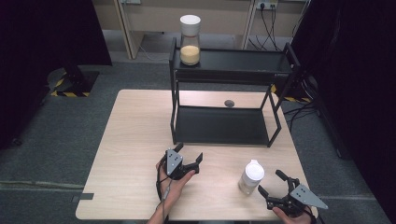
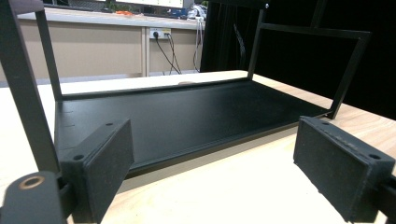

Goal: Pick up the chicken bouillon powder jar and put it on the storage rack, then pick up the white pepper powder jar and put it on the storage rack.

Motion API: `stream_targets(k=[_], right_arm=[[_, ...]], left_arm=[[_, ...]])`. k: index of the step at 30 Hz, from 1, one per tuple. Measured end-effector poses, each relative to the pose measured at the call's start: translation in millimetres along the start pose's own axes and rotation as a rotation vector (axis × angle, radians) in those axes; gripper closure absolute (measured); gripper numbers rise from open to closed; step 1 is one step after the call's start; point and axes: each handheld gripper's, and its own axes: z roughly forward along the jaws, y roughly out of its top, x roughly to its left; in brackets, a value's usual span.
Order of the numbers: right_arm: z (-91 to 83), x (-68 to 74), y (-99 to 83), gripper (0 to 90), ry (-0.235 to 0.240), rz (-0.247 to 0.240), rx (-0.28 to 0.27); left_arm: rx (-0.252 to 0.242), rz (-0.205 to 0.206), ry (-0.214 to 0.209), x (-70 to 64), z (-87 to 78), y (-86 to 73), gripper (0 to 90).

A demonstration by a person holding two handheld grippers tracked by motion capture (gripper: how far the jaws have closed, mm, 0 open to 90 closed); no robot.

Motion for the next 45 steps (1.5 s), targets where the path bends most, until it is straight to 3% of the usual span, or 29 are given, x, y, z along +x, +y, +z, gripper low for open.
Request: stream_targets(k=[16, 25, 32, 37, 45], right_arm=[[-0.4, 4.0, 2.6, 6.6, 0.017, -0.006, 0.008], [0.1, 10.0, 14.9, 6.4, 0.058, -0.029, -0.037], [12.6, 15.6, 23.3, 6.7, 0.078, -0.035, -0.033], [24.4, 21.9, 26.2, 9.1, 0.064, -0.029, -0.022], [33.9, 30.0, 26.1, 18.8, 0.047, -0.028, -0.020]], left_arm=[[0.000, -0.005, -0.004, 1.2, -0.2, 0.0, 11.6], [0.011, -0.007, -0.007, 1.7, 1.0, 2.0, 11.7], [0.021, -0.004, -0.021, 3.9, 2.0, 3.7, 11.7], [0.024, -0.005, -0.020, 3.8, 2.3, 4.1, 11.7], [0.027, 0.003, -0.026, 4.1, 2.7, 4.7, 11.7]])
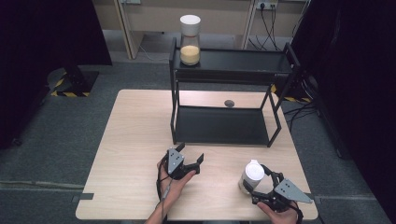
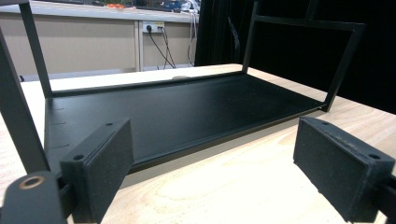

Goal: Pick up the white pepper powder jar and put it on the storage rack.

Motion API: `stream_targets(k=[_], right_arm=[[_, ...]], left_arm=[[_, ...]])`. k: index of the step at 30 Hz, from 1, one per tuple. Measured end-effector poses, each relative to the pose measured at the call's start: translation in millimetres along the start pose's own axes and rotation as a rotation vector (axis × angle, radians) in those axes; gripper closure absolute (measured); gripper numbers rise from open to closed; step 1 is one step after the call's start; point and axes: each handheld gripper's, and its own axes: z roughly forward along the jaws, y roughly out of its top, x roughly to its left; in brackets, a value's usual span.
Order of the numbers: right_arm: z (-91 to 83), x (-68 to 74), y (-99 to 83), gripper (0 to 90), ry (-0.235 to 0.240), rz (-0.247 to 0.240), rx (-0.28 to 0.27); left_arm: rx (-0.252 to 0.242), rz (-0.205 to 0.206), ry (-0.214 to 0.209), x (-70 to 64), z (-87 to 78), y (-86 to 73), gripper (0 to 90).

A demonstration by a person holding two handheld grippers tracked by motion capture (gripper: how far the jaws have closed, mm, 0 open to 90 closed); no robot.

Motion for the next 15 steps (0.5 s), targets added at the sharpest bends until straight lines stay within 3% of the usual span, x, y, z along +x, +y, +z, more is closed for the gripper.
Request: stream_targets(k=[15], right_arm=[[3.3, 3.7, 2.3, 30.8, -0.022, -0.016, 0.022]], left_arm=[[-0.012, 0.006, -0.003, -0.1, -1.1, -2.2, 11.6]])
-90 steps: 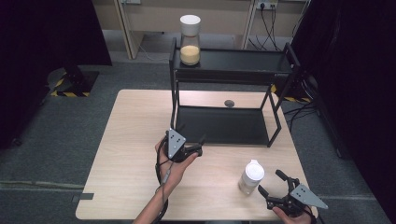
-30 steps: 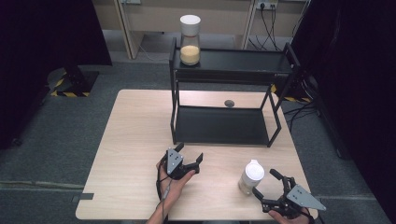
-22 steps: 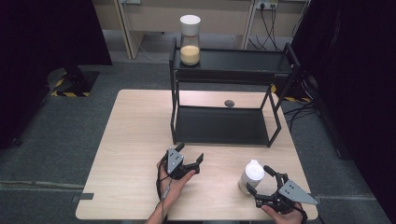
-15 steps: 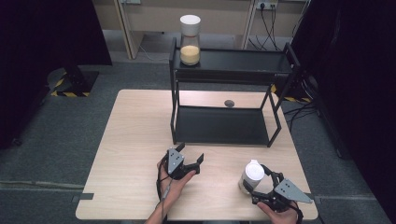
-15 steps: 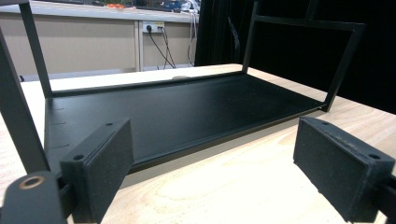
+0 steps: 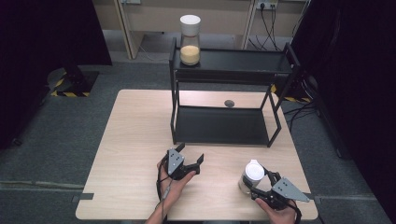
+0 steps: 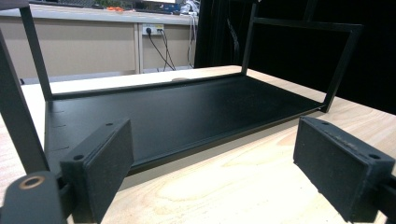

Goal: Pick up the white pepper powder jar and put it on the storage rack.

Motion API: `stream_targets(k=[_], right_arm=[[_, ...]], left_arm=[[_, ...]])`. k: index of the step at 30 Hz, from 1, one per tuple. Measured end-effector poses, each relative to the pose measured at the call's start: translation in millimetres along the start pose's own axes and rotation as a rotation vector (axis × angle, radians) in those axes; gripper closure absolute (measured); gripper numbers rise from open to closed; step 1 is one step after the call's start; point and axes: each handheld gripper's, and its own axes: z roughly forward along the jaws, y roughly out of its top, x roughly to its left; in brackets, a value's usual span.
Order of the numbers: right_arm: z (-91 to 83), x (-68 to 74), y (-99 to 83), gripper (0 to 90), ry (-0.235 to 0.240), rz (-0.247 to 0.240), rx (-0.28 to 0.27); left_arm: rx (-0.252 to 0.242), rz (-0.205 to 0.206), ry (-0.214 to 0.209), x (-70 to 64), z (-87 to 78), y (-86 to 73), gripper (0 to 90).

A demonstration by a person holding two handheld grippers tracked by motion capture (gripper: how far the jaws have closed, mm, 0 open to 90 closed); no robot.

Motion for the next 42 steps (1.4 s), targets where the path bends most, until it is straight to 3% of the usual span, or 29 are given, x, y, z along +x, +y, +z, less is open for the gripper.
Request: stream_targets(k=[9, 21, 42], right_arm=[[-3.5, 4.0, 4.7, 31.0, -0.026, 0.024, -0.019], [-10.2, 12.0, 21.0, 31.1, -0.123, 0.016, -0.076], [-4.5, 8.6, 65.1, 31.0, -0.224, 0.006, -0.159]], left_arm=[[-0.002, 0.003, -0.002, 0.1, -0.3, -0.4, 11.7], [-0.005, 0.003, 0.002, -0.4, -0.5, -0.9, 11.9], [-0.007, 0.005, 0.003, -0.9, -0.7, -1.2, 11.9]])
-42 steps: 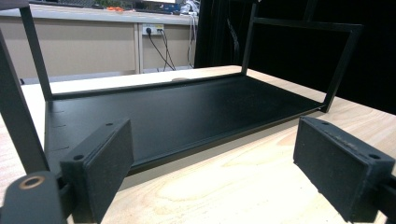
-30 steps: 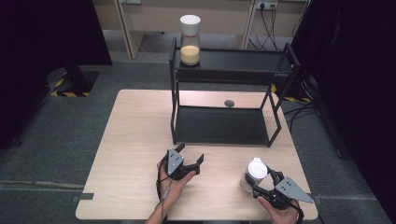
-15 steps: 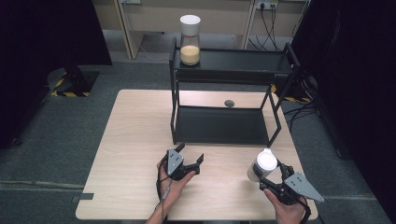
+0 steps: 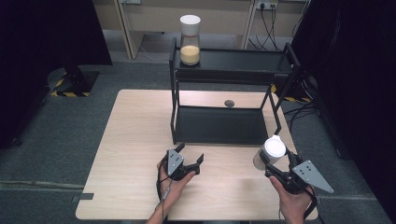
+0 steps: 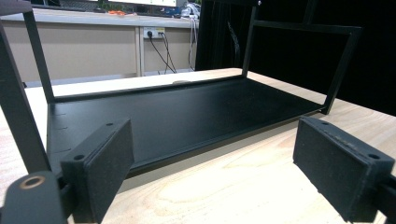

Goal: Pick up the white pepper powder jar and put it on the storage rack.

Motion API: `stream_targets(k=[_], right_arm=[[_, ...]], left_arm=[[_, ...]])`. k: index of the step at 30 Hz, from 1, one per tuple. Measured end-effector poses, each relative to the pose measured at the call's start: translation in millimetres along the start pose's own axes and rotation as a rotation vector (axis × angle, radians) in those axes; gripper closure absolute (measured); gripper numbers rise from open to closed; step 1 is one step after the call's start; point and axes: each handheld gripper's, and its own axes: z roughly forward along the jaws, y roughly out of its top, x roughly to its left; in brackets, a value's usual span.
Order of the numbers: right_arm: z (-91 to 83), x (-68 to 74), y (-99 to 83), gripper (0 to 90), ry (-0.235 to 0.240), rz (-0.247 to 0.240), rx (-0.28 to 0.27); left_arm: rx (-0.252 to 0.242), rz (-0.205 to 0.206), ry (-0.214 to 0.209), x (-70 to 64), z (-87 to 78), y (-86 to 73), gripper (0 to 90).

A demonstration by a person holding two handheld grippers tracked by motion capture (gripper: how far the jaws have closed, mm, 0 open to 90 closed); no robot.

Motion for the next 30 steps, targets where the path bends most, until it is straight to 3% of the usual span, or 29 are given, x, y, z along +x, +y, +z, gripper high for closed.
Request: stream_targets(k=[9, 30], right_arm=[[10.6, 0.4, 19.8, 31.1, -0.036, -0.004, -0.028], [36.6, -3.4, 61.9, 31.1, -0.063, -0.009, -0.082]], left_arm=[[-0.001, -0.008, -0.001, 1.1, -0.3, -0.2, 11.8], [0.005, -0.010, -0.003, 1.4, 0.2, 0.9, 11.8]])
